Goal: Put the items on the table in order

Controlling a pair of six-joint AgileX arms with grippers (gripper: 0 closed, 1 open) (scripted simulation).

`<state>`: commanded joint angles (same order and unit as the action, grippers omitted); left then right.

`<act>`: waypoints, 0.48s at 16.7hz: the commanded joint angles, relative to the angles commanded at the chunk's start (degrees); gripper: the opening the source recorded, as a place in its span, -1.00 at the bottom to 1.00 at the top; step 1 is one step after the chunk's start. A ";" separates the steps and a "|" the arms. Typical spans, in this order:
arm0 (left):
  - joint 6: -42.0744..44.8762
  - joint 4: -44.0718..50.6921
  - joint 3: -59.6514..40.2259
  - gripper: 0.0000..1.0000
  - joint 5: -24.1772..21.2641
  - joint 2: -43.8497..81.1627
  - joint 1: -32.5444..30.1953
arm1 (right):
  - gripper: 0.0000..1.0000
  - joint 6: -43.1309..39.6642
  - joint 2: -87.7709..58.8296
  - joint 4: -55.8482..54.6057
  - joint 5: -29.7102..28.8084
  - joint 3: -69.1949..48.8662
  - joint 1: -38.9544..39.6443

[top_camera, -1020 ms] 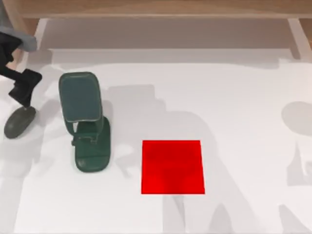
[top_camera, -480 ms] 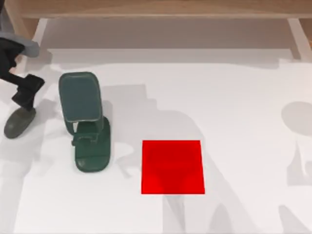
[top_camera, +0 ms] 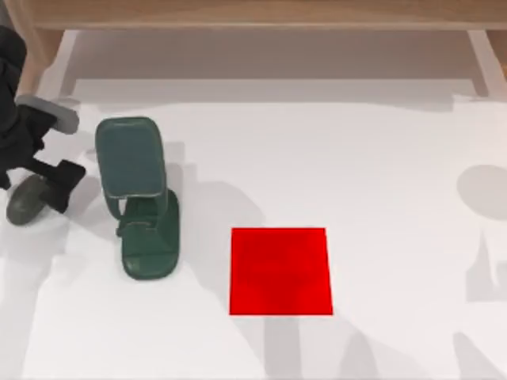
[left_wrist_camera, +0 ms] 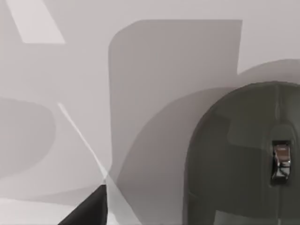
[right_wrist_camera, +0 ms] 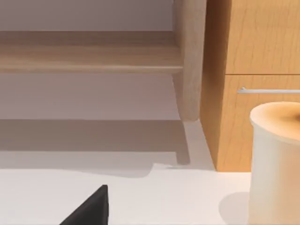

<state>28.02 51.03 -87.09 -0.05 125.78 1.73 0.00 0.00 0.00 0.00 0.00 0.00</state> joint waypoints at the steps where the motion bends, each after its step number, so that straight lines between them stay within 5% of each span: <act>1: 0.01 -0.36 0.24 1.00 0.00 0.16 0.01 | 1.00 0.00 0.00 0.00 0.00 0.00 0.00; 4: 0.01 -0.36 0.24 1.00 0.00 0.16 0.01 | 1.00 0.00 0.00 0.00 0.00 0.00 0.00; 8: 0.01 -0.36 0.24 0.40 0.00 0.16 0.01 | 1.00 0.00 0.00 0.00 0.00 0.00 0.00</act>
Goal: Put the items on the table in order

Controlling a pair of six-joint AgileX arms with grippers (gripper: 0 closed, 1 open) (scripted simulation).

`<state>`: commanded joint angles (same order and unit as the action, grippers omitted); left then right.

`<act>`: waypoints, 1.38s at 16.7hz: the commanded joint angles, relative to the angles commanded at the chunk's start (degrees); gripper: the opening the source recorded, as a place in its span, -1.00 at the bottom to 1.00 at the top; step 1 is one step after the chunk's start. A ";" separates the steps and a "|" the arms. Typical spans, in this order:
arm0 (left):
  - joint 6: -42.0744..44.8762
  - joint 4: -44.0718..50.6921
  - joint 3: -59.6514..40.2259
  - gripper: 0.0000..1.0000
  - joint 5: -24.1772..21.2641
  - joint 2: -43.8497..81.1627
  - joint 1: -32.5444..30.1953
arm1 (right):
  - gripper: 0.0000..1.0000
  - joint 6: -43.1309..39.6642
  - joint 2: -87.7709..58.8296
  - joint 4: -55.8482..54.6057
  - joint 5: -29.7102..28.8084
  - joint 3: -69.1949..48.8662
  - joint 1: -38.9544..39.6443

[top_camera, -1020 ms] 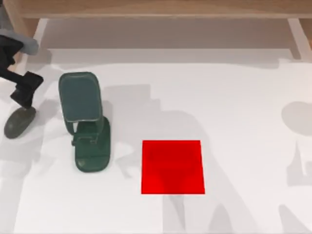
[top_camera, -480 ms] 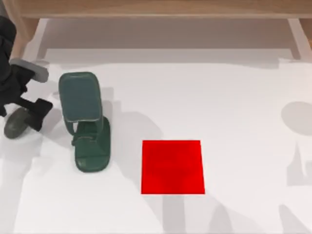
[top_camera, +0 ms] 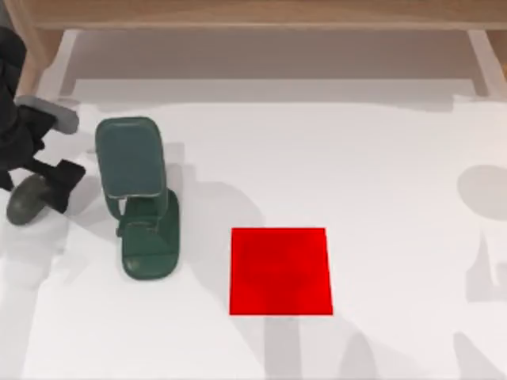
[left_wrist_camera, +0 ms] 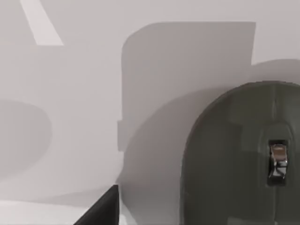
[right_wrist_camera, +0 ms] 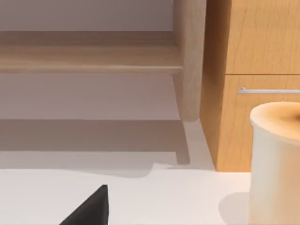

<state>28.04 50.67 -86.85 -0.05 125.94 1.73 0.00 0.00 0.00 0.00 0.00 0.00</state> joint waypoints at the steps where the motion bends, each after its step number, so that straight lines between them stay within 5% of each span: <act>1: 0.00 0.00 0.00 0.25 0.00 0.00 0.00 | 1.00 0.00 0.00 0.00 0.00 0.00 0.00; 9: 0.00 0.00 0.00 -0.96 0.00 0.00 0.00 | 1.00 0.00 0.00 0.00 0.00 0.00 0.00; 23: -0.27 6.53 -4.62 -1.00 -0.58 -2.31 -0.25 | 1.00 0.00 0.00 0.00 0.00 0.00 0.00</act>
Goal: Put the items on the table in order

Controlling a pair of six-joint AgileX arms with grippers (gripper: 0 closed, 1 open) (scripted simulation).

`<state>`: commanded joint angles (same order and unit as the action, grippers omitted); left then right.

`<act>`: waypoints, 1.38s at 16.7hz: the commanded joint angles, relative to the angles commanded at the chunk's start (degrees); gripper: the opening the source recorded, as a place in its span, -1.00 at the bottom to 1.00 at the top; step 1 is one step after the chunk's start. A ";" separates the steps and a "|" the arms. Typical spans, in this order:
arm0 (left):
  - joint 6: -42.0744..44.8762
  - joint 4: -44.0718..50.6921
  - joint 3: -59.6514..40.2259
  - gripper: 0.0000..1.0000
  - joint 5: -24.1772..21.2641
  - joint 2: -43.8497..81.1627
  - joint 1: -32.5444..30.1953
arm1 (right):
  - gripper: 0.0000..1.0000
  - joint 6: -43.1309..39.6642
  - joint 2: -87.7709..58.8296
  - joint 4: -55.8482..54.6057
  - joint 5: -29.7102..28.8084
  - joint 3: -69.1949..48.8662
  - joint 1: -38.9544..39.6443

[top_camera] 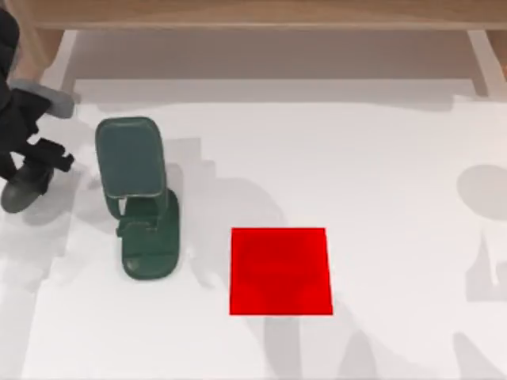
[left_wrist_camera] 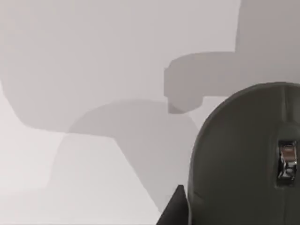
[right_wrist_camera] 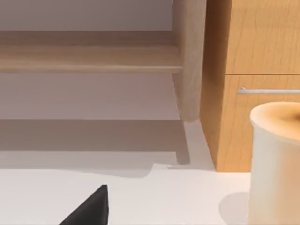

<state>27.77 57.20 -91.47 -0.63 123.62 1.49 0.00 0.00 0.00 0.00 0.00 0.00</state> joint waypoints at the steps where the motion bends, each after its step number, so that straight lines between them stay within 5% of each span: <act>1: 0.00 2.22 -1.63 -1.00 0.00 -0.58 -0.03 | 1.00 0.00 0.00 0.00 0.00 0.00 0.00; 7: -0.19 13.85 -9.92 -1.00 0.05 -4.05 -0.09 | 1.00 0.00 0.00 0.00 0.00 0.00 0.00; 14: -2.04 12.48 -10.82 -1.00 0.82 -3.85 -1.53 | 1.00 0.00 0.00 0.00 0.00 0.00 0.00; 23: -31.72 -0.36 -16.56 -1.00 6.31 -1.02 -20.89 | 1.00 0.00 0.00 0.00 0.00 0.00 0.00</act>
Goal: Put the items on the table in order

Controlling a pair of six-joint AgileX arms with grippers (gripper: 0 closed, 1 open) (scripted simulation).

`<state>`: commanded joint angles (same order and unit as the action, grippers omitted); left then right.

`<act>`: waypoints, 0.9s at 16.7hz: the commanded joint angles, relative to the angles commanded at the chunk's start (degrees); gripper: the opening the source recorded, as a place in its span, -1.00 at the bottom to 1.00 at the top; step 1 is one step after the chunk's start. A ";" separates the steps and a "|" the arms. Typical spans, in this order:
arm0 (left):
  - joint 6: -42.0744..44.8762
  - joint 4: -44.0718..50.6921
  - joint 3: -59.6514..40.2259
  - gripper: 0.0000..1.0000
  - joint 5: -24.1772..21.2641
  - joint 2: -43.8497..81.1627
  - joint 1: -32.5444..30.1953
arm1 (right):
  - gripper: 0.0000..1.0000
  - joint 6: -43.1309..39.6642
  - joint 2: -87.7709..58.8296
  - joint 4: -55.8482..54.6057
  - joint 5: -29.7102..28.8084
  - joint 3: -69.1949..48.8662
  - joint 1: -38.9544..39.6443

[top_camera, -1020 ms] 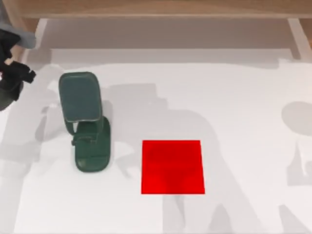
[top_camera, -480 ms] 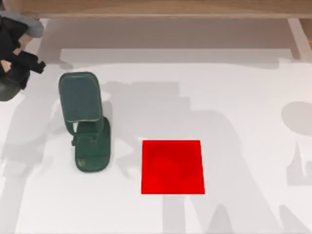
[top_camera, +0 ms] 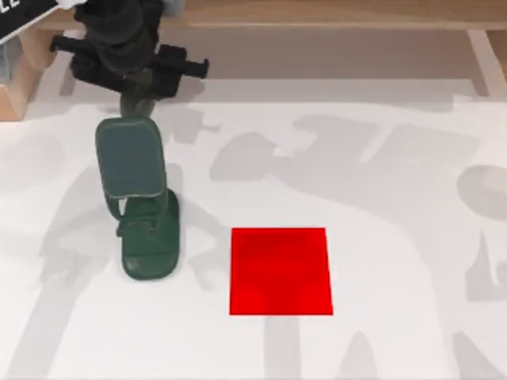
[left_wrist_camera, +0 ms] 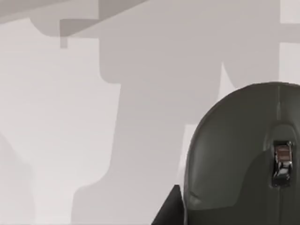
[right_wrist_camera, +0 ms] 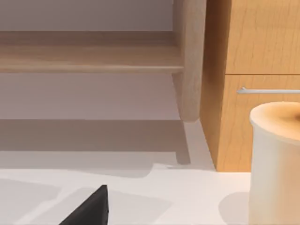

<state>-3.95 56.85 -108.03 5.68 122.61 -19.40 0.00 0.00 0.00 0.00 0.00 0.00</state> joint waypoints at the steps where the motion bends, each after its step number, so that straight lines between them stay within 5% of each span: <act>1: -4.36 -0.75 0.06 -1.00 0.09 0.37 -2.73 | 1.00 0.00 0.00 0.00 0.00 0.00 0.00; 9: -34.21 0.88 7.45 -1.00 -3.78 3.36 -22.10 | 1.00 0.00 0.00 0.00 0.00 0.00 0.00; 15: -40.50 2.76 10.98 -1.00 -5.49 4.02 -26.51 | 1.00 0.00 0.00 0.00 0.00 0.00 0.00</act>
<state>-44.45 59.60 -97.06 0.20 126.63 -45.91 0.00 0.00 0.00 0.00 0.00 0.00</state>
